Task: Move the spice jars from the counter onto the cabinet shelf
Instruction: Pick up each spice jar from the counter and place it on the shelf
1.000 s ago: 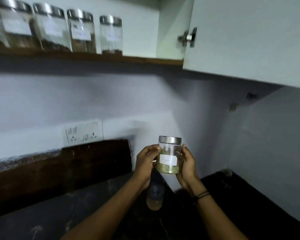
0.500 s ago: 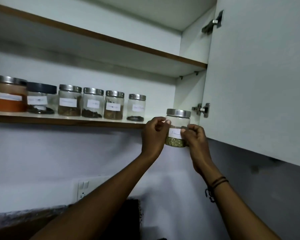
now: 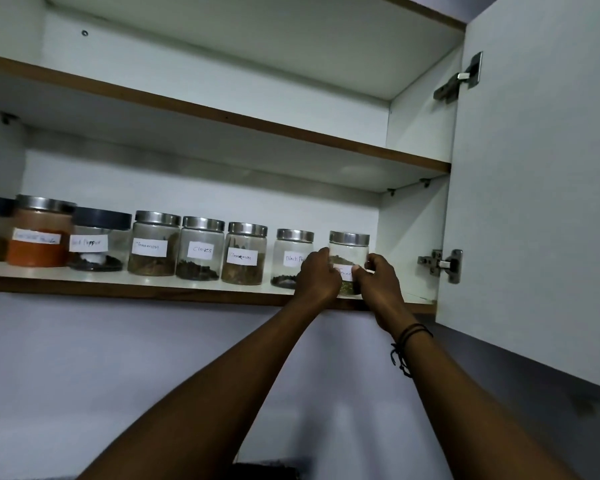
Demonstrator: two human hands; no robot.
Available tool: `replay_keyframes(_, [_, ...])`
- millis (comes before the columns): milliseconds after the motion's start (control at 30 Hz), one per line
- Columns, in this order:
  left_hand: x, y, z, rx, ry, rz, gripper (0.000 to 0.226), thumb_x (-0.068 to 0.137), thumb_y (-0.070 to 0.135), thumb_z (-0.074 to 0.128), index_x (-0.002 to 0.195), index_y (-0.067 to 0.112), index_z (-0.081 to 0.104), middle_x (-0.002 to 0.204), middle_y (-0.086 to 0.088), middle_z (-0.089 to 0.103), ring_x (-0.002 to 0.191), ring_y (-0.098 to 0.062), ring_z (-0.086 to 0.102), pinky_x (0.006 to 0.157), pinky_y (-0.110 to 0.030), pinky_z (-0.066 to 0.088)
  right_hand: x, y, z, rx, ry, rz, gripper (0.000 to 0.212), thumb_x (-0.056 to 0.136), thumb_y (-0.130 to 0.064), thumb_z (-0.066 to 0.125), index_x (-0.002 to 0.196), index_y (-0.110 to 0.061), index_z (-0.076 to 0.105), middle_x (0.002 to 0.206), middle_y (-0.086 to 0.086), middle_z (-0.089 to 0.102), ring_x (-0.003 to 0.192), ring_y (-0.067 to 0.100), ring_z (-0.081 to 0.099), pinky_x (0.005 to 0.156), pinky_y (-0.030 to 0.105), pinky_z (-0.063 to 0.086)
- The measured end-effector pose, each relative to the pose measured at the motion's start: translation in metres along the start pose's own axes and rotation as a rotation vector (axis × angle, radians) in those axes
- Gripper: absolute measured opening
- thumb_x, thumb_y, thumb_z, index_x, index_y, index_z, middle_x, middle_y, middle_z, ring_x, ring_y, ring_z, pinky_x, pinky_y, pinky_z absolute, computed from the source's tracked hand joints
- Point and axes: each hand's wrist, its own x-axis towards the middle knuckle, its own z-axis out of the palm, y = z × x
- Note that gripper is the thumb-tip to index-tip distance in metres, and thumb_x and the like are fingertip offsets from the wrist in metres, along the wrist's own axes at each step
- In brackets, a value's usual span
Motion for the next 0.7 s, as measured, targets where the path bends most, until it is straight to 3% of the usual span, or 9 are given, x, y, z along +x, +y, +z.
replay_keyframes(67, [0.006, -0.004, 0.002, 0.048, -0.022, -0.005, 0.032, 0.092, 0.008, 0.051, 0.124, 0.004, 0.056, 0.130, -0.015, 0.060, 0.124, -0.034, 0.054, 0.101, -0.043, 0.046, 0.012, 0.006, 0.005, -0.057, -0.036, 0.010, 0.025, 0.095, -0.016, 0.055, 0.118, -0.009, 0.058, 0.109, 0.007, 0.064, 0.095, 0.025, 0.063, 0.080, 0.037, 0.053])
replay_keyframes(167, [0.015, -0.009, 0.006, 0.095, -0.075, 0.036, 0.027, 0.092, 0.010, 0.053, 0.118, 0.003, 0.055, 0.125, -0.016, 0.061, 0.118, -0.034, 0.056, 0.090, -0.036, 0.047, 0.026, 0.013, 0.010, -0.139, -0.075, 0.007, 0.027, 0.096, -0.016, 0.052, 0.120, -0.007, 0.055, 0.114, 0.012, 0.063, 0.092, 0.022, 0.058, 0.074, 0.029, 0.044])
replay_keyframes(300, [0.018, -0.013, 0.006, 0.145, -0.131, 0.065, 0.022, 0.092, 0.008, 0.053, 0.112, 0.000, 0.053, 0.119, -0.020, 0.062, 0.110, -0.035, 0.059, 0.083, -0.035, 0.044, 0.034, 0.018, 0.014, -0.232, -0.101, -0.015, 0.029, 0.095, -0.016, 0.054, 0.121, -0.004, 0.053, 0.119, 0.015, 0.061, 0.099, 0.025, 0.057, 0.078, 0.030, 0.043])
replay_keyframes(400, [0.009, -0.014, 0.002, 0.155, -0.066, 0.096, 0.017, 0.092, 0.008, 0.054, 0.106, 0.001, 0.060, 0.114, -0.020, 0.066, 0.106, -0.034, 0.061, 0.081, -0.034, 0.045, 0.025, 0.017, 0.011, -0.241, -0.081, -0.021, 0.030, 0.092, -0.018, 0.057, 0.119, -0.003, 0.053, 0.116, 0.013, 0.061, 0.099, 0.027, 0.057, 0.080, 0.033, 0.046])
replay_keyframes(500, [-0.012, -0.015, 0.000, 0.053, 0.010, 0.166, 0.007, 0.091, 0.010, 0.057, 0.097, 0.012, 0.061, 0.110, -0.019, 0.070, 0.098, -0.027, 0.063, 0.086, -0.039, 0.049, -0.001, 0.020, 0.007, -0.141, 0.012, -0.067, 0.026, 0.093, -0.015, 0.057, 0.118, -0.008, 0.058, 0.114, 0.006, 0.064, 0.101, 0.023, 0.060, 0.083, 0.032, 0.048])
replay_keyframes(600, [-0.042, -0.020, 0.004, -0.057, 0.034, 0.197, 0.028, 0.094, 0.017, 0.059, 0.120, 0.011, 0.067, 0.125, -0.008, 0.069, 0.111, -0.018, 0.063, 0.097, -0.032, 0.051, -0.041, 0.025, 0.001, 0.046, 0.045, -0.097, 0.029, 0.093, -0.010, 0.058, 0.121, -0.013, 0.063, 0.112, -0.004, 0.068, 0.102, 0.009, 0.064, 0.087, 0.022, 0.050])
replay_keyframes(700, [-0.080, -0.032, 0.012, -0.187, 0.045, 0.231, 0.033, 0.097, 0.021, 0.060, 0.128, 0.013, 0.066, 0.124, 0.002, 0.070, 0.113, -0.007, 0.063, 0.090, -0.011, 0.046, -0.080, 0.037, -0.005, 0.111, -0.003, -0.079, 0.025, 0.093, -0.015, 0.062, 0.118, -0.016, 0.065, 0.109, -0.006, 0.070, 0.101, 0.005, 0.065, 0.087, 0.022, 0.052])
